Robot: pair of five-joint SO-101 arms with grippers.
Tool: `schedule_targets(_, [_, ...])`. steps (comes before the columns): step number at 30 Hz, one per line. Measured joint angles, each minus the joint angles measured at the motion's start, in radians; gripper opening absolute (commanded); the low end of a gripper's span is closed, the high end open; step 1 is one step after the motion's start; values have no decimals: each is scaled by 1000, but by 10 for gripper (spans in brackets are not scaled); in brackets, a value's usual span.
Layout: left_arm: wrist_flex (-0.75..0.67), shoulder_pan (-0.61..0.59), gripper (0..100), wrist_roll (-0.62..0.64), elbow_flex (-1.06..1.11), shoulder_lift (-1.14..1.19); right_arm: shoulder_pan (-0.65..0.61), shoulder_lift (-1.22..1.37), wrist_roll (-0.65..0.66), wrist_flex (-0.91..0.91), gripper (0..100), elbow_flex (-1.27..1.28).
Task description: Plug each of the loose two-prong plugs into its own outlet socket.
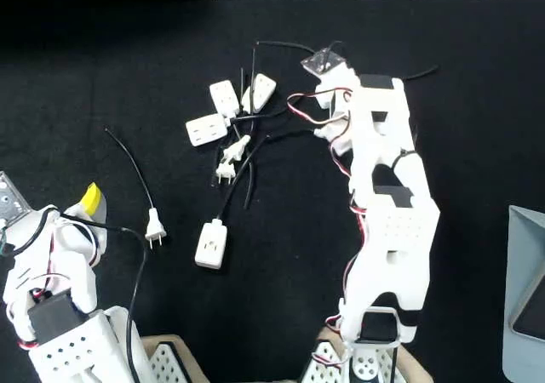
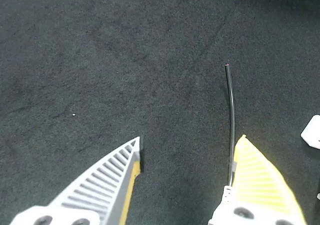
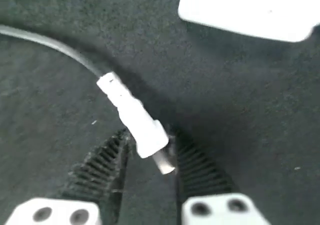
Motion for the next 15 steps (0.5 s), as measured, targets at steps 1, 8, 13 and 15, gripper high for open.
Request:
schedule_targets(1, [0, 0, 296, 0, 0, 0, -3, 0, 0, 26, 11, 0])
schedule_targets(8, [0, 0, 296, 0, 0, 0, -52, -55, 0, 227, 11, 0])
schedule_targets(13, [0, 0, 296, 0, 0, 0, -103, -180, -6, 361, 12, 43])
schedule_targets(15, [0, 0, 296, 0, 0, 0, -130, -232, -31, 364, 13, 114])
